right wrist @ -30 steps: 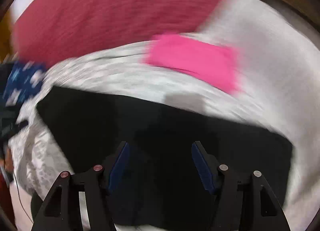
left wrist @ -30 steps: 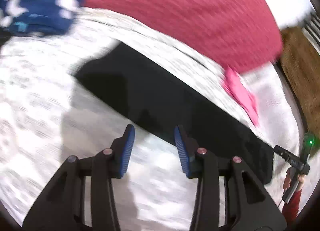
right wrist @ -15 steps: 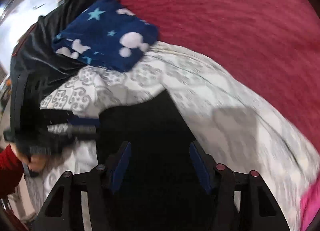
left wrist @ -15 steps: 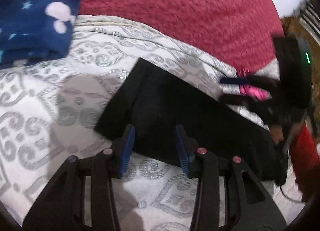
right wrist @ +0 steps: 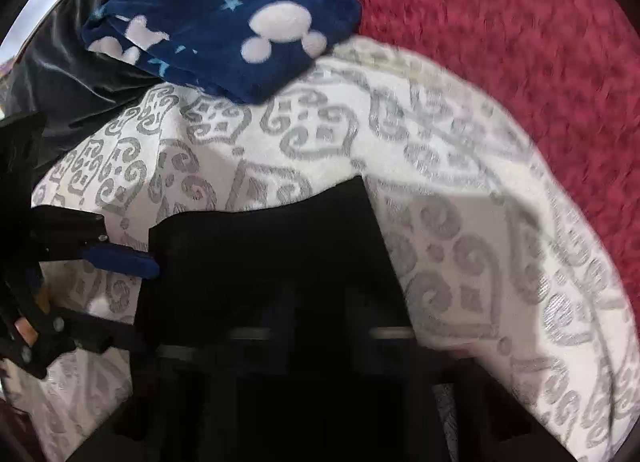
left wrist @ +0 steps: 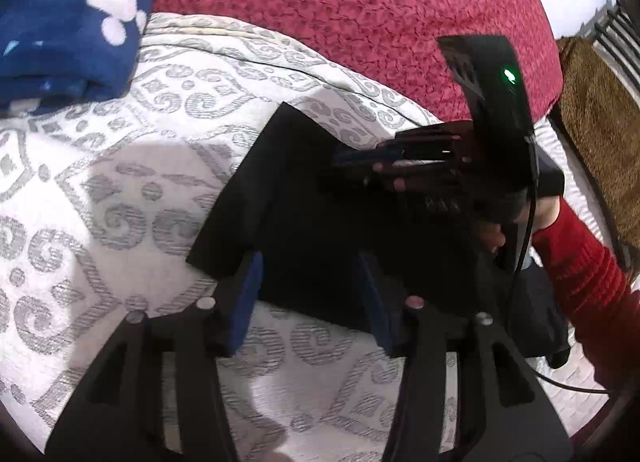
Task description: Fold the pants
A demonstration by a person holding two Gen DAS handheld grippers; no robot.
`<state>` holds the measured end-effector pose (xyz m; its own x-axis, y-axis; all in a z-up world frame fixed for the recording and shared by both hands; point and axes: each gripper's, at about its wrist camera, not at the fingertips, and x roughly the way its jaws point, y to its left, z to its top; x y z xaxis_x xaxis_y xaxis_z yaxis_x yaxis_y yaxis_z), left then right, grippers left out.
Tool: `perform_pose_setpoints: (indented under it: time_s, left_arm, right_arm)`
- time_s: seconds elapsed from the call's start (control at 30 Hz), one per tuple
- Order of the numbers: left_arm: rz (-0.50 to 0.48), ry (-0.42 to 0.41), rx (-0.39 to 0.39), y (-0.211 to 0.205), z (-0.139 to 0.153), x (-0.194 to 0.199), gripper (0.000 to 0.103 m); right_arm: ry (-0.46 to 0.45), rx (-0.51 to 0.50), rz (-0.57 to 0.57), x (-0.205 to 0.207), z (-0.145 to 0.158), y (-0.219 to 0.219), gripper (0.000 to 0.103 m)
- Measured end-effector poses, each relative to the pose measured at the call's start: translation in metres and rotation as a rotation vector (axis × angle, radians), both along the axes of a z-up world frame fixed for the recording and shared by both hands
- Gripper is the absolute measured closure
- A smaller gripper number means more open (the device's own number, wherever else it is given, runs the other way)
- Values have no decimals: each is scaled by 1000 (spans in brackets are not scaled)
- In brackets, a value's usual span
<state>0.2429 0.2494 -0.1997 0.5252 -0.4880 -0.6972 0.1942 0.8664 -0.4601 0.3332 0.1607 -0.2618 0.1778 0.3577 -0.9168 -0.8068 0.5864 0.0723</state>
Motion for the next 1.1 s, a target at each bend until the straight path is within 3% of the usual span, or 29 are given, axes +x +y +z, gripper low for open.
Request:
perform_pose_setpoints:
  time_s: [0.07, 0.1, 0.27, 0.33, 0.4, 0.47, 0.53, 0.57, 0.6, 0.63, 0.7, 0.73, 0.77, 0.83, 1.0, 1.1]
  left_arm:
    - [-27, -11, 15, -7, 2, -1, 77]
    - [-43, -7, 17, -10, 1, 0, 103]
    - [-46, -31, 49, -13, 4, -4, 103]
    - [-15, -14, 51, -9, 2, 0, 102]
    - [20, 15, 41, -2, -2, 2, 91]
    - [32, 13, 18, 2, -2, 2, 79]
    - [30, -3, 18, 2, 0, 0, 54]
    - [22, -9, 25, 0, 1, -1, 52]
    - [19, -12, 47, -3, 2, -1, 52]
    - [16, -13, 70, -7, 2, -1, 52]
    - [7, -17, 99, -13, 2, -1, 55]
    - [-5, -18, 98, -15, 2, 0, 89]
    - [-25, -4, 90, -18, 1, 2, 102]
    - [-27, -10, 114, -22, 2, 1, 103]
    - [75, -195, 167, -12, 34, -17, 103]
    - [123, -186, 170, 0, 32, -14, 103]
  right_arm:
    - [-11, 12, -1, 0, 3, -1, 98]
    - [-26, 11, 3, -2, 6, -1, 99]
    - [-57, 46, 33, -5, 21, 0, 98]
    - [-73, 27, 60, -4, 24, 4, 93]
    - [-103, 4, 58, -2, 25, 7, 69]
    - [-125, -6, 63, 2, 23, 10, 62]
    - [-107, -9, 70, 6, 20, 13, 62]
    - [-92, -7, 72, 7, 17, 14, 64]
    - [-72, -16, 67, 9, 14, 15, 82]
    - [-73, -35, 59, 9, 10, 16, 97]
    - [-78, -28, 53, 9, 11, 14, 100]
    - [-81, -19, 49, 8, 12, 13, 100]
    - [-86, -2, 41, 8, 16, 12, 100]
    - [-87, 46, 17, 10, 27, 8, 100]
    - [-108, 114, -4, 17, 50, 5, 101]
    - [-98, 151, -18, 27, 54, 12, 102]
